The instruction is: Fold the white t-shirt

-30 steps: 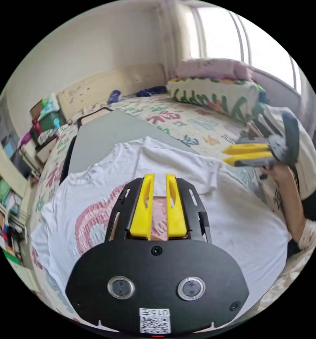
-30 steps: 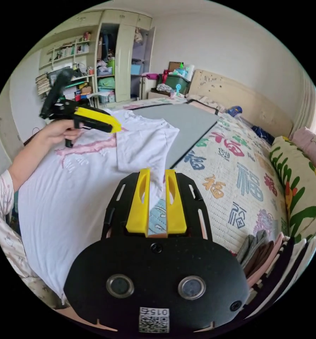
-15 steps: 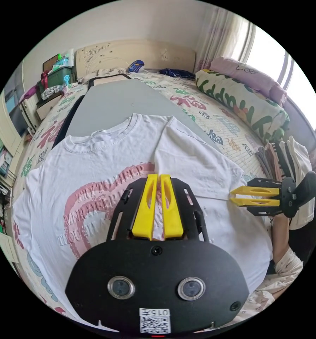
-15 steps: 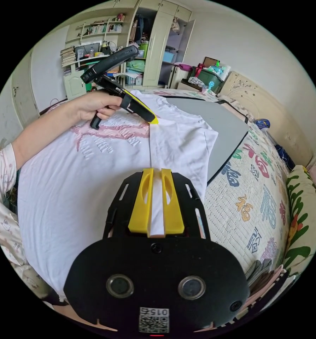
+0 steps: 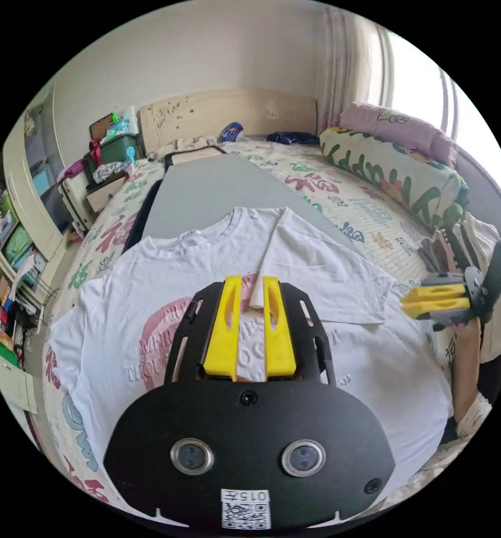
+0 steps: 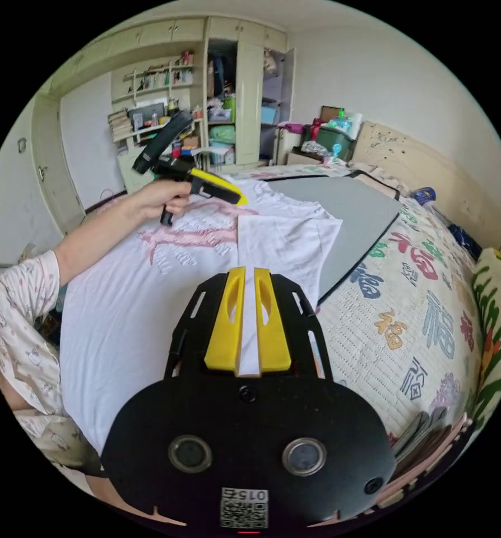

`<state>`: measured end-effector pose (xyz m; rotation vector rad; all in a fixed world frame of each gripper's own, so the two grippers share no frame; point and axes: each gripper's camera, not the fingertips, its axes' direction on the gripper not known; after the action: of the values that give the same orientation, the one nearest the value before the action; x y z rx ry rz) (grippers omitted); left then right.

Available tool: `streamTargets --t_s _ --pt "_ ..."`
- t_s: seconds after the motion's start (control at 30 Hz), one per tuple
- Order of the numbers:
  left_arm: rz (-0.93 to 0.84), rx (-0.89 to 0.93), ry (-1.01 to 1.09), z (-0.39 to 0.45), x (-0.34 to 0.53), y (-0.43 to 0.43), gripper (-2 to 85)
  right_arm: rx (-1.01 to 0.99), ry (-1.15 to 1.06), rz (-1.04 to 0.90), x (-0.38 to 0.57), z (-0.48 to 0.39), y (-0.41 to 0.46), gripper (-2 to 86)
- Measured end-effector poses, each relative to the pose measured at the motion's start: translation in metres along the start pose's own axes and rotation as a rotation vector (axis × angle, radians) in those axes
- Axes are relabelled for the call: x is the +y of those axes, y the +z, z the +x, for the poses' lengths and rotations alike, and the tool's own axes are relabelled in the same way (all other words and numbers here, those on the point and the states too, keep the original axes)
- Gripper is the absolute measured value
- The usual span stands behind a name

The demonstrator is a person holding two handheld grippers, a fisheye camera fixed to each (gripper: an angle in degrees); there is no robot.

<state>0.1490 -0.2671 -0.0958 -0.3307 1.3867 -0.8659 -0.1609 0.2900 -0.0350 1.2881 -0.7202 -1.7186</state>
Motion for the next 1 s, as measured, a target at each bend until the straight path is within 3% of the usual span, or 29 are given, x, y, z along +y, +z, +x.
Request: streamTargets --t_s 0.1,0.2,0.4,0.7,0.87,1.0 --pt "-0.026 0.215 0.228 0.065 -0.015 -0.011 6.7 0.154 0.100 -0.020 0.016 0.037 0.012 5.9" --pt "-0.111 0.376 0.335 0.112 -0.030 -0.012 6.9 0.099 0.098 -0.101 0.028 0.060 0.037 7.9" --pt "-0.176 0.234 0.453 0.165 -0.046 -0.030 6.3 0.102 0.027 -0.198 0.046 0.079 0.084 7.1" --pt "-0.186 0.270 0.446 0.170 -0.106 -0.080 2.8 0.265 -0.055 -0.291 0.080 0.095 0.148 3.3" --pt "-0.223 0.386 0.402 0.144 -0.152 -0.110 3.7 0.221 -0.013 -0.263 0.101 0.120 0.159 4.7" --pt "-0.051 0.500 0.175 0.066 -0.202 -0.171 5.9 0.177 0.066 -0.214 0.122 0.148 0.164 6.7"
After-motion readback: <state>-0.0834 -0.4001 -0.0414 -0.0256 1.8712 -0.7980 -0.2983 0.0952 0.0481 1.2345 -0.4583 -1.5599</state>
